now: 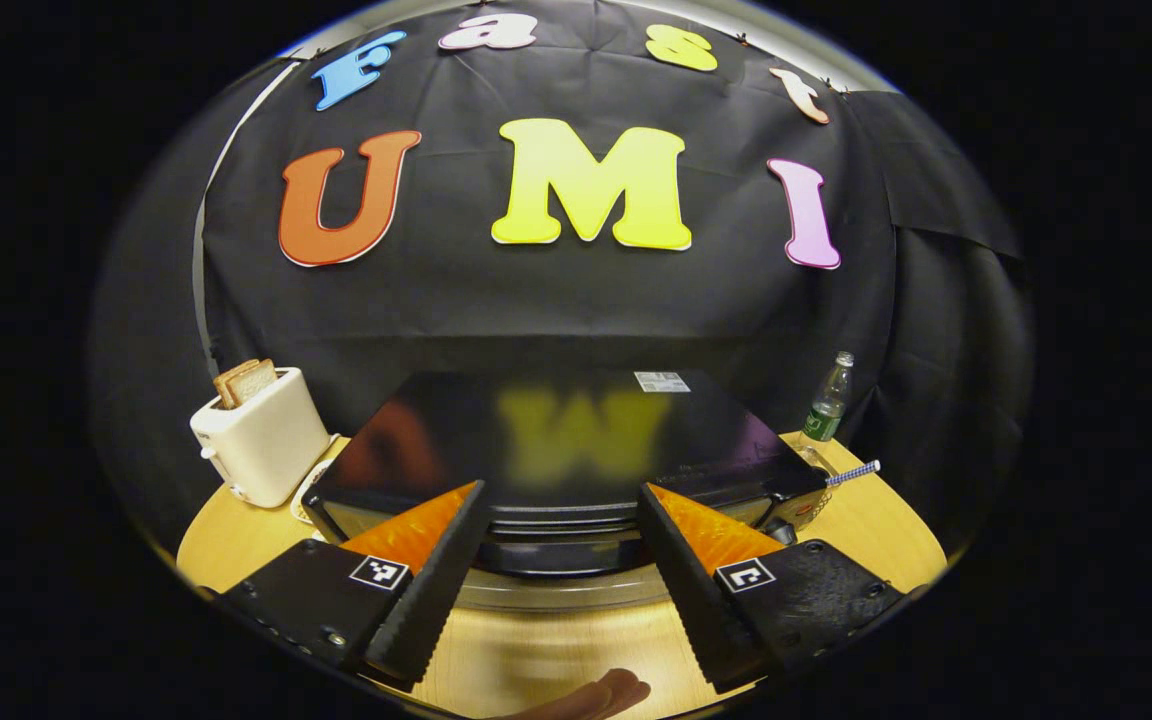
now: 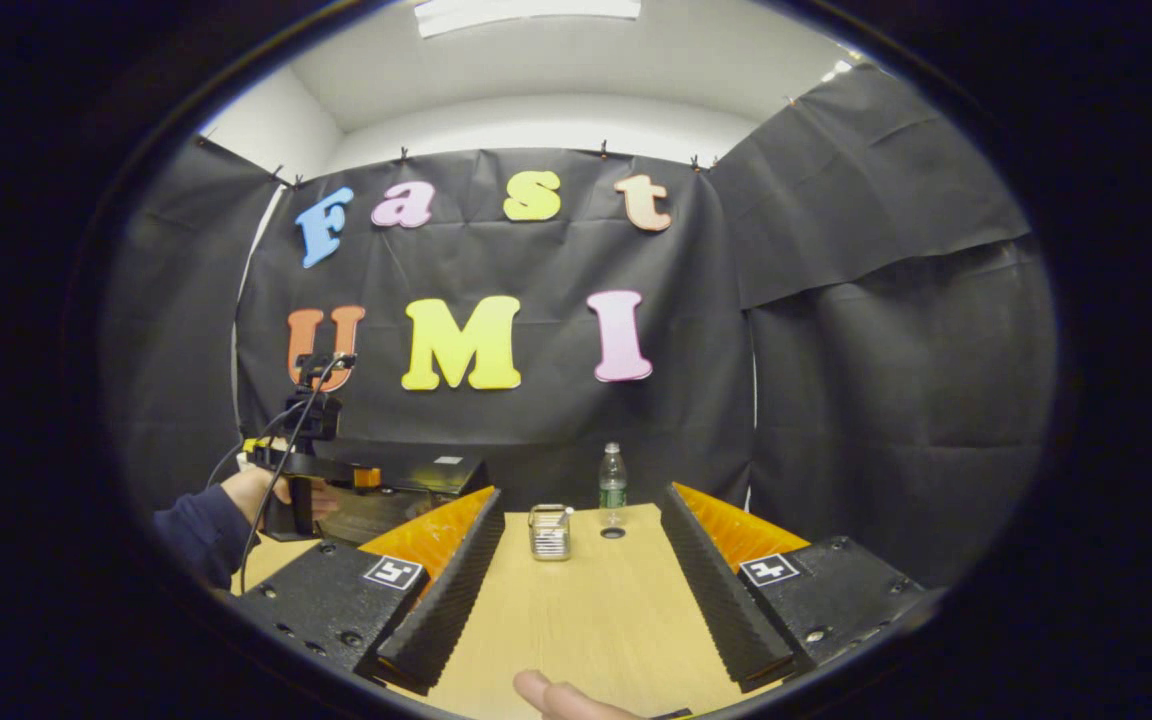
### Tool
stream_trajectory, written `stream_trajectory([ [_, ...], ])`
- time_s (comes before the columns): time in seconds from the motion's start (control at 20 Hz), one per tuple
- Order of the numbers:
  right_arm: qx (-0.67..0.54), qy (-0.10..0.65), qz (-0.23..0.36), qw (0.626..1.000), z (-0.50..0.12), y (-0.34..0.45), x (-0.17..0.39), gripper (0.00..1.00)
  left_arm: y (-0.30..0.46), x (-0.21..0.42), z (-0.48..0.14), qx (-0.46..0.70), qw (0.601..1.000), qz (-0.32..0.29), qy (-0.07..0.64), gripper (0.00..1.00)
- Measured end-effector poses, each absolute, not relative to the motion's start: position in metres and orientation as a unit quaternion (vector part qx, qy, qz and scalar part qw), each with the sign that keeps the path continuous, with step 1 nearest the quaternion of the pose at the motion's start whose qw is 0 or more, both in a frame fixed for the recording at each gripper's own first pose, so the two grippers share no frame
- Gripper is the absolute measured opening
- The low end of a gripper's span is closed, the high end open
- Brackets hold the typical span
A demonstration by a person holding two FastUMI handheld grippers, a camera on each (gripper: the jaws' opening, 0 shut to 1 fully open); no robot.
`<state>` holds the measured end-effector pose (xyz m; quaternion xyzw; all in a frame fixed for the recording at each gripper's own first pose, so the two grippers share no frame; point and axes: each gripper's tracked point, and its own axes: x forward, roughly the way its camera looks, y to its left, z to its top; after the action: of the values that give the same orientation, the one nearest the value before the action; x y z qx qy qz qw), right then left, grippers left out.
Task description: Open the electric oven with the left hand, put the food in, and close the electric oven.
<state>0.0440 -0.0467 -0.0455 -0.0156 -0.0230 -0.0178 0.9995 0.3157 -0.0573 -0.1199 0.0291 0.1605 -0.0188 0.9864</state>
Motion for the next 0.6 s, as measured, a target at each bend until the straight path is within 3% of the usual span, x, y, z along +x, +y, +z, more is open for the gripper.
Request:
stream_trajectory([
  [0.6,-0.010,-0.012,-0.007,1.000,-0.060,-0.036,0.015,0.96,-0.056,0.229,-0.157,0.040,0.988,-0.010,0.151,0.96],
])
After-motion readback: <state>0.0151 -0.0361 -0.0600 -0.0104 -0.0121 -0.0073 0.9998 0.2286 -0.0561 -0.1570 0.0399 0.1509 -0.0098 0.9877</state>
